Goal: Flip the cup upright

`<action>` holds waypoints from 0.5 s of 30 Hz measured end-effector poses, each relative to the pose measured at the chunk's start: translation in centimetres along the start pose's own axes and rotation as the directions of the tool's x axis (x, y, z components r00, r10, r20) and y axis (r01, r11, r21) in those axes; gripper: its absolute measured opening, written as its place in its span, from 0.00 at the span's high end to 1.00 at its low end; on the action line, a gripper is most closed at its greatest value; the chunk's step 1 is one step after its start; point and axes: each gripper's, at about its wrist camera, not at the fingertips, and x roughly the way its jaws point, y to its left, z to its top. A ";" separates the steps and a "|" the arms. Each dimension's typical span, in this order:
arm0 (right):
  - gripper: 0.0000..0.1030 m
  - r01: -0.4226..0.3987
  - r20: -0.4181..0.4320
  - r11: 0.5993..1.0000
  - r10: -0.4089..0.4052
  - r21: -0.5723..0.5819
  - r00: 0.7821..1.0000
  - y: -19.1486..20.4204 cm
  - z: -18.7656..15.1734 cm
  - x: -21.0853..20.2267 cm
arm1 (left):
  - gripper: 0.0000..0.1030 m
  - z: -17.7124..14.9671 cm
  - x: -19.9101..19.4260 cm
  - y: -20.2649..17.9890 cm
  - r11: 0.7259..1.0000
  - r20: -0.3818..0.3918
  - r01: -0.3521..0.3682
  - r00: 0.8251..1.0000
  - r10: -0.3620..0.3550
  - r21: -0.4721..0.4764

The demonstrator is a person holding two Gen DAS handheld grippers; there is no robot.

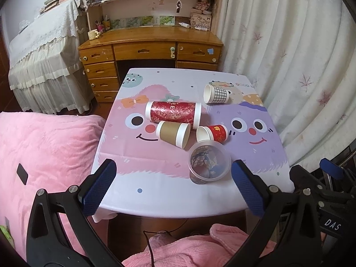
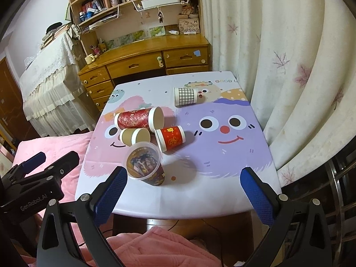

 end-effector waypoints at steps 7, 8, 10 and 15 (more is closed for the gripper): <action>0.00 -0.004 -0.008 1.000 0.004 0.006 1.000 -0.3 0.1 0.5 | 0.01 0.0 0.1 0.0 1.000 -0.005 -0.007 1.000 0.007 -0.001; 0.00 0.000 -0.008 1.000 0.000 0.009 1.000 -0.2 0.1 0.3 | 0.01 0.0 0.1 0.1 1.000 -0.006 -0.007 1.000 0.007 0.000; 0.00 -0.001 -0.010 1.000 0.001 0.008 1.000 -0.2 0.1 0.4 | 0.01 0.0 0.1 0.0 1.000 -0.003 -0.007 1.000 0.007 0.000; 0.00 -0.001 -0.020 1.000 0.001 0.014 1.000 -0.1 0.0 0.9 | 0.01 0.0 0.0 0.1 1.000 -0.004 -0.007 1.000 0.007 0.000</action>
